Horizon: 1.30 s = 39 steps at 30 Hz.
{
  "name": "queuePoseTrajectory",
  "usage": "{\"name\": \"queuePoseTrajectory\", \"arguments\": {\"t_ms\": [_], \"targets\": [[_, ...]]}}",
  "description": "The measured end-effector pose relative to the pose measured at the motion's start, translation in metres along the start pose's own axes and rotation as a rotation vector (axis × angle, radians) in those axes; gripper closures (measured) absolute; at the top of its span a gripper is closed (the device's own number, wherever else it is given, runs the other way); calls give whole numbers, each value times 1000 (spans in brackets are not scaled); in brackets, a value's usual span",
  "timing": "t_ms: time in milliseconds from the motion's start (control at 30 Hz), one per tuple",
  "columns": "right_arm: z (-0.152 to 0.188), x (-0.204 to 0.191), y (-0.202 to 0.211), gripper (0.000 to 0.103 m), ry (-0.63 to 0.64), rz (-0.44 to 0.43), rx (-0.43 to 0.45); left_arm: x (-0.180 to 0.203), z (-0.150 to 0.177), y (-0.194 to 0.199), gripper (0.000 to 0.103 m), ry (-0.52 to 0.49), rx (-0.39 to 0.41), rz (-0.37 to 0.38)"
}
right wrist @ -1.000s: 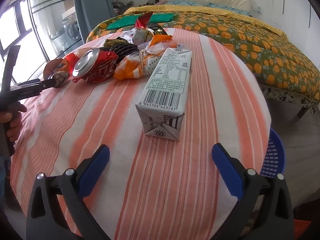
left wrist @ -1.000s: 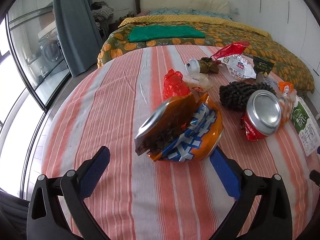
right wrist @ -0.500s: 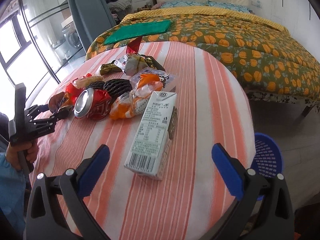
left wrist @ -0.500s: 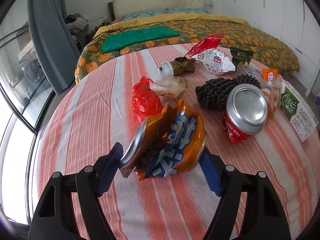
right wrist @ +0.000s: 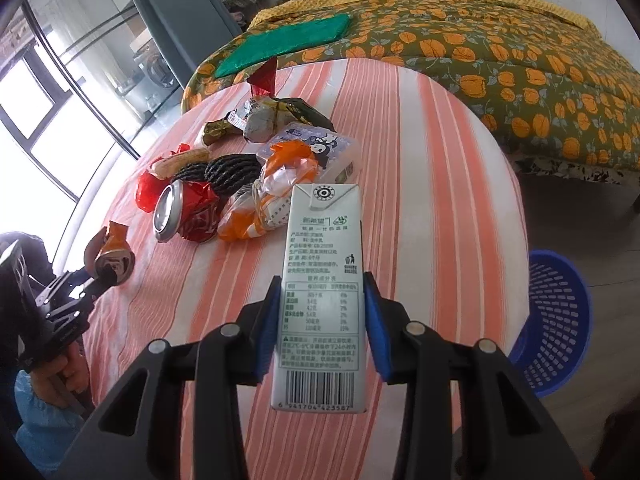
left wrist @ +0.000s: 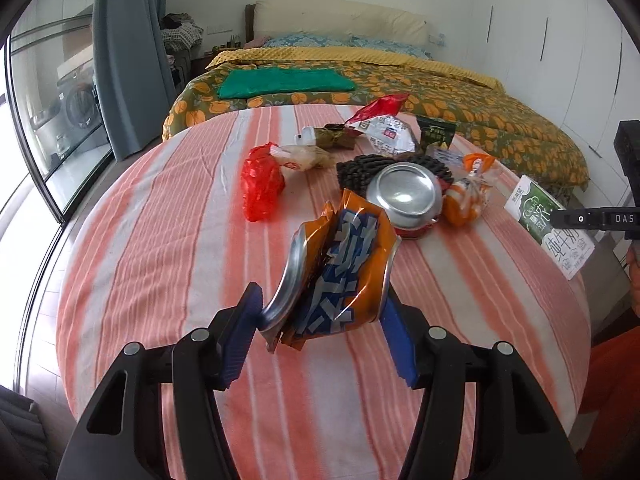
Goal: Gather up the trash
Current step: 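Carry both items to the blue wastebasket and open both tools to drop them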
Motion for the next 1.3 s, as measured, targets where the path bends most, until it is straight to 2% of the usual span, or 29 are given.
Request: {"name": "queuePoseTrajectory", "arguments": {"t_ms": [100, 333, 433, 500, 600, 700, 800, 967, 1067, 1133, 1200, 1233, 1300], "targets": [[7, 8, 14, 65, -26, -37, 8, 23, -2, 7, 46, 62, 7, 51], [-1, 59, 52, 65, -168, -83, 77, 134, -25, 13, 46, 9, 6, 231], [-8, 102, 74, 65, -178, -24, 114, 195, -37, 6, 45, -3, -13, 328], [-10, 139, 87, 65, -181, 52, 136, 236, -42, -5, 45, 3, -43, 387], [-10, 189, 97, 65, -201, 121, 155, 297, -44, -28, 44, 0, -97, 447], [-5, 237, 98, 65, -219, 182, 157, 352, -41, -55, 43, -4, -155, 484], [4, 282, 91, 65, -267, 203, 146, 393, -28, -87, 43, -1, -209, 497], [13, 336, 72, 65, -343, 206, 119, 438, 2, -136, 42, 30, -307, 500], [14, 356, 61, 65, -390, 199, 117, 455, 15, -160, 40, 19, -333, 483], [15, 368, 47, 63, -417, 184, 98, 469, 19, -171, 34, -12, -328, 491], [19, 378, 38, 20, -452, 174, 87, 477, 25, -184, 29, -44, -336, 485], [21, 388, 38, 20, -472, 204, 102, 481, 26, -191, 25, -55, -340, 466], [23, 396, 45, 20, -499, 227, 121, 482, 21, -194, 25, -47, -331, 450]]}}
Point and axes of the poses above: each gripper's, at about its wrist camera, not at the fingertips, and y roughly against the way its jaws point, x to its right, z to its underside, the point moved 7 cm from there along -y, roughly the way its jaws point, and after that the axes turned 15 degrees about x, right-handed, at the moved point
